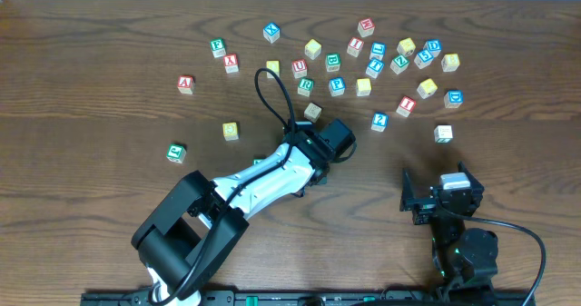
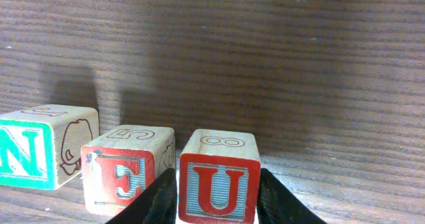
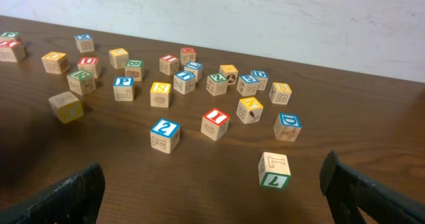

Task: Spell out NEURIPS
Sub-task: 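Open the left gripper and lift away from the U block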

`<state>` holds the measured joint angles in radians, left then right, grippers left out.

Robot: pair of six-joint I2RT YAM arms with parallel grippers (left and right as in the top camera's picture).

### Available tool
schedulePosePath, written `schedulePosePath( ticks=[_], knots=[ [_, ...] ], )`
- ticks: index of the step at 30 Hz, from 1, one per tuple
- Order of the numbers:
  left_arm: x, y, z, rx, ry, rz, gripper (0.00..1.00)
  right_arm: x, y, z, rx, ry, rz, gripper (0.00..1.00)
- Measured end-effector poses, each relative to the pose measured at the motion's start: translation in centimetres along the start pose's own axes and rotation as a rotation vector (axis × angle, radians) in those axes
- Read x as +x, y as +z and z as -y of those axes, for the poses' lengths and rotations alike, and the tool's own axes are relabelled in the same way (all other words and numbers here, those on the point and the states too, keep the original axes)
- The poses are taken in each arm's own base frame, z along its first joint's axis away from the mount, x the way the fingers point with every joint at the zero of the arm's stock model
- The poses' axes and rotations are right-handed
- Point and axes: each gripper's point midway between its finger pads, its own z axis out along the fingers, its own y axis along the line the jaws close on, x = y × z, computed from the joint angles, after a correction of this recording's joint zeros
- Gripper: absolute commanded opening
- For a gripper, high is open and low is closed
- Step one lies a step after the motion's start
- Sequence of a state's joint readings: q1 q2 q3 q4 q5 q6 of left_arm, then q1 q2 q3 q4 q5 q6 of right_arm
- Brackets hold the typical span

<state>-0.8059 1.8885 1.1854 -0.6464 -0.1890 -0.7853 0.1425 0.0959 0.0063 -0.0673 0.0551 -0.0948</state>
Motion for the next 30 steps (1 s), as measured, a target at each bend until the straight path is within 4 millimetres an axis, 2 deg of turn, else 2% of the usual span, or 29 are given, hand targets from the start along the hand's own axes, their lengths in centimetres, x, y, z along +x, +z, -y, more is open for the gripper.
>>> schedulePosePath(
  ticks=[8, 12, 30],
  knots=[
    [-0.02, 0.00, 0.02, 0.001, 0.005, 0.001, 0.38, 0.00, 0.00, 0.00, 0.000, 0.000, 0.000, 0.99],
    [-0.02, 0.00, 0.02, 0.001, 0.013, 0.001, 0.43, 0.00, 0.00, 0.00, 0.000, 0.000, 0.000, 0.99],
    [-0.23, 0.00, 0.27, 0.011, 0.031, 0.009, 0.43, 0.00, 0.00, 0.00, 0.000, 0.000, 0.000, 0.99]
  ],
)
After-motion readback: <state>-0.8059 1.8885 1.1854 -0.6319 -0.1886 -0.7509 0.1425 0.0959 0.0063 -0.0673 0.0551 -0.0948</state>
